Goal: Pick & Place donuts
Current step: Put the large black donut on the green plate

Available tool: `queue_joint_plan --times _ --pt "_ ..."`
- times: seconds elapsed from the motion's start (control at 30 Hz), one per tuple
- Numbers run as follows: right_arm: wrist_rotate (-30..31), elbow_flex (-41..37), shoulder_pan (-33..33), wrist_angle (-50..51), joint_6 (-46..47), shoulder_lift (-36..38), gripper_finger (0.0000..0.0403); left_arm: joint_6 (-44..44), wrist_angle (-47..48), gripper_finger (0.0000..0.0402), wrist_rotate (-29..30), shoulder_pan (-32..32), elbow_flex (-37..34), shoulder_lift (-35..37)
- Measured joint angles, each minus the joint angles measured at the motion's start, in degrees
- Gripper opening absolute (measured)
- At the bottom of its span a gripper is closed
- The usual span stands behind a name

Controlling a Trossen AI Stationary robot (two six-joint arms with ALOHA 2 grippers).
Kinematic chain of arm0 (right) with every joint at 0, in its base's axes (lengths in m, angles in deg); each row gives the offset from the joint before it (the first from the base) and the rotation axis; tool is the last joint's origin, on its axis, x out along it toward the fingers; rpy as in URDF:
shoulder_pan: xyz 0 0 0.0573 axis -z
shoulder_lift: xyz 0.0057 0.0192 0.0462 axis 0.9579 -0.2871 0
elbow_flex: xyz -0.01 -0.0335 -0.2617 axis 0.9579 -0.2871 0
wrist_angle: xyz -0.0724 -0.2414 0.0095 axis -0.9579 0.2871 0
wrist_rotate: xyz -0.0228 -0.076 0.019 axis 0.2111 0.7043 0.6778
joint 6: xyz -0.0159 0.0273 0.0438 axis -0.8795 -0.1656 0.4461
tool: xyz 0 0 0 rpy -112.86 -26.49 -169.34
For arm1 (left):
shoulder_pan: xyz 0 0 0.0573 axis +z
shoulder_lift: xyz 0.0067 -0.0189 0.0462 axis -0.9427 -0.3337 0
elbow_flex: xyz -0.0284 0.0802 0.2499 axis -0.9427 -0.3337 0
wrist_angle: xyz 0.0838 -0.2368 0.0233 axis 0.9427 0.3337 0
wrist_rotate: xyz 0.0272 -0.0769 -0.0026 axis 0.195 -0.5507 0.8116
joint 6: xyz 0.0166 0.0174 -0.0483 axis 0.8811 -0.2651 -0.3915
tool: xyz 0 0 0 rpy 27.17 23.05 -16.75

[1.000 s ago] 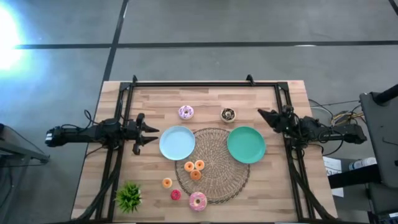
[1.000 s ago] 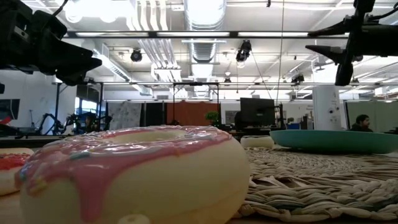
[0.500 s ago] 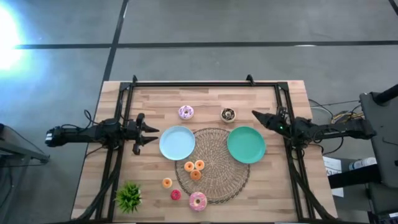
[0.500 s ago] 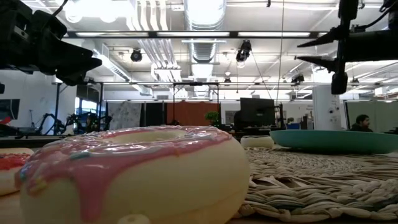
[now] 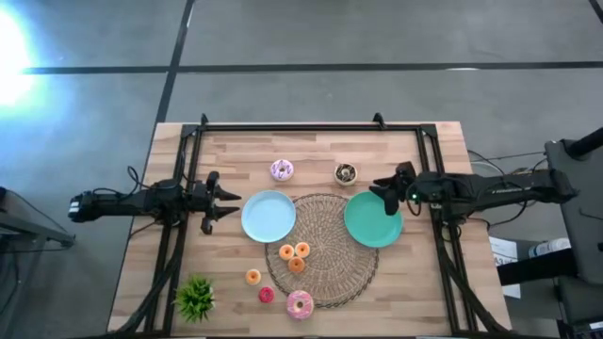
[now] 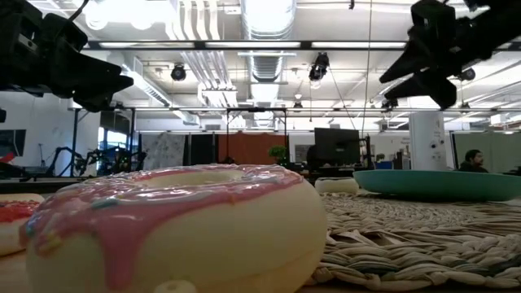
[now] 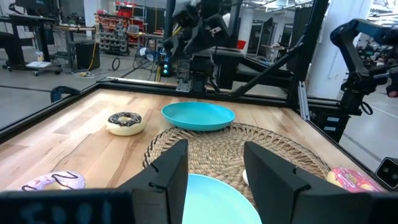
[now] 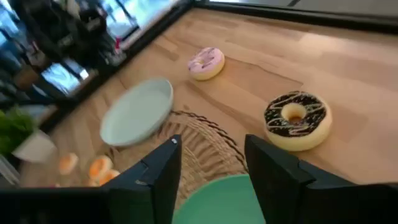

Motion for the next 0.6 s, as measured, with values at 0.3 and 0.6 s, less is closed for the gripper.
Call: queue_joint_plan --times 0.3,0.6 --pt "-10.7 6.5 0.1 3.6 -4.7 -6.4 0.0203 0.0 0.0 0.0131 0.0 0.0 0.0 0.0" --pt "-12.3 8.8 0.3 3.3 -4.4 -11.9 0.0201 0.0 0.0 0.0131 0.0 0.0 0.0 0.0"
